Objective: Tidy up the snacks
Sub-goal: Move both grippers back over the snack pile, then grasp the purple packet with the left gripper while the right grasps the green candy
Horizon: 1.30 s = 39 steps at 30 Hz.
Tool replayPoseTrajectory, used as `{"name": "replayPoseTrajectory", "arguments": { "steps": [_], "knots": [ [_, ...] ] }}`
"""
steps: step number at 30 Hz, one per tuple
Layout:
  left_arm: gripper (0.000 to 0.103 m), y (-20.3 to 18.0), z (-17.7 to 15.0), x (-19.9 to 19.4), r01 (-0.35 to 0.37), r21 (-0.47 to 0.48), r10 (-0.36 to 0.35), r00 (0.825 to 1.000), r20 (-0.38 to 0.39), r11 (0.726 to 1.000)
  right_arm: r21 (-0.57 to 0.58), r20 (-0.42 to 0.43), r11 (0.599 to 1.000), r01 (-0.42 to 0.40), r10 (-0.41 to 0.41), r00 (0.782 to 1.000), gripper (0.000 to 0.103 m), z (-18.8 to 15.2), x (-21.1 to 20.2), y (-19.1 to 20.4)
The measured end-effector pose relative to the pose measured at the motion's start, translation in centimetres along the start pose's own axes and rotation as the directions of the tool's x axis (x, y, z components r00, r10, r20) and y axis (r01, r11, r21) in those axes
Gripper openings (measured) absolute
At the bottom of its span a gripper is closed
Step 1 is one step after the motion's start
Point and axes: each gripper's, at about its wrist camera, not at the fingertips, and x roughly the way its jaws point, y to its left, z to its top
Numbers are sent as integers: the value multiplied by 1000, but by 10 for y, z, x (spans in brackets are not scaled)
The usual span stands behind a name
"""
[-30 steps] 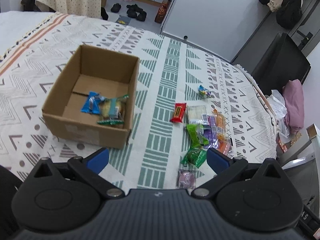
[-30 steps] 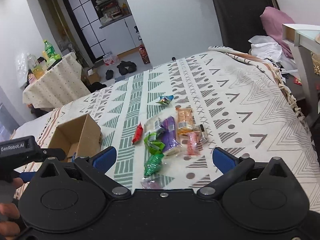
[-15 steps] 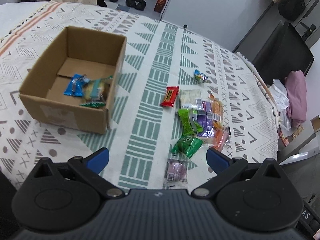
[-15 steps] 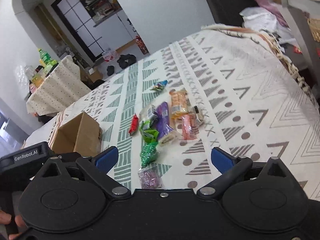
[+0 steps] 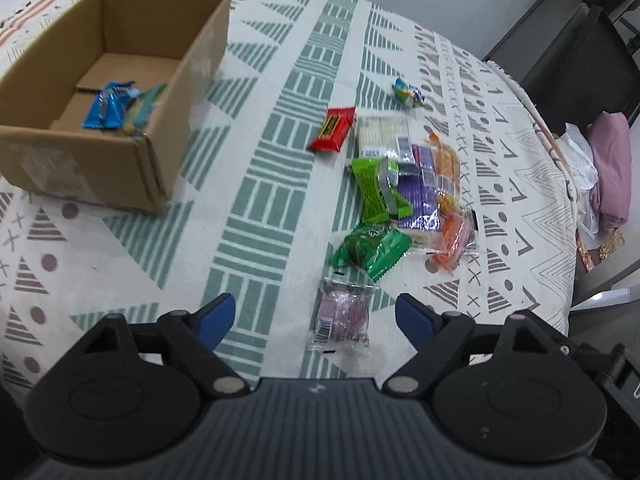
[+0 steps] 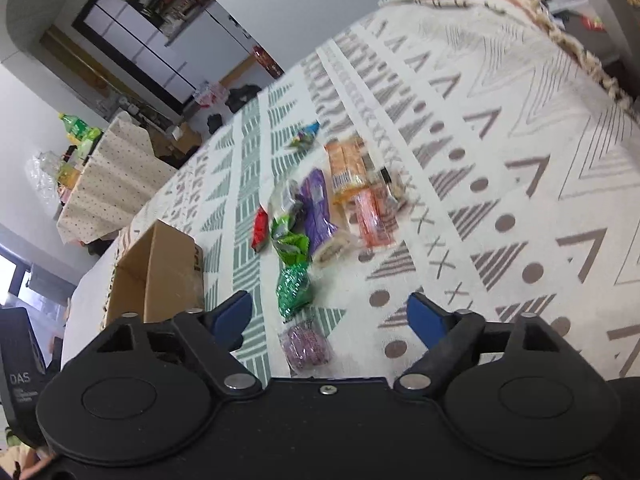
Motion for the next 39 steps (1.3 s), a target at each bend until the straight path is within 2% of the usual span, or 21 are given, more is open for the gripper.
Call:
{"name": "replayPoseTrajectory", "arguments": {
  "steps": [4,10,17,20,22,26,30,34,39],
  "knots": [
    [78,-2,-1,15,7,-39,-8,1000,-29,999,34,-24,999,-20,21,999,77,3,12,-4],
    [70,-11,-5,37,3,-46,-6,998,-67,999,112,-54,993,-24,30,998,70,9,30,-16],
    [66,-14,-9,57,1,-47,-5,996,-87,999,173,-71,981,-86,100,992,66,14,50,-22],
    [54,-13,-9,64,-11,-56,6,996,-89,998,219,-83,967,-133,155,984,66,17,59,-26],
    [35,-12,-7,64,-23,-52,19,997,-77,998,211,-88,968,-138,160,983,66,18,64,-23],
    [32,-5,-1,63,-15,-72,9,996,-93,997,189,-119,970,-156,181,976,60,19,79,-15],
    [31,2,3,58,-37,-77,30,996,-87,996,174,-147,973,-151,178,973,57,18,90,-9],
    [31,13,9,55,-41,-92,33,996,-81,995,146,-145,976,-159,180,973,57,18,95,-3],
    [31,24,15,51,-58,-104,50,996,-74,993,115,-162,985,-126,143,976,57,17,105,4]
  ]
}}
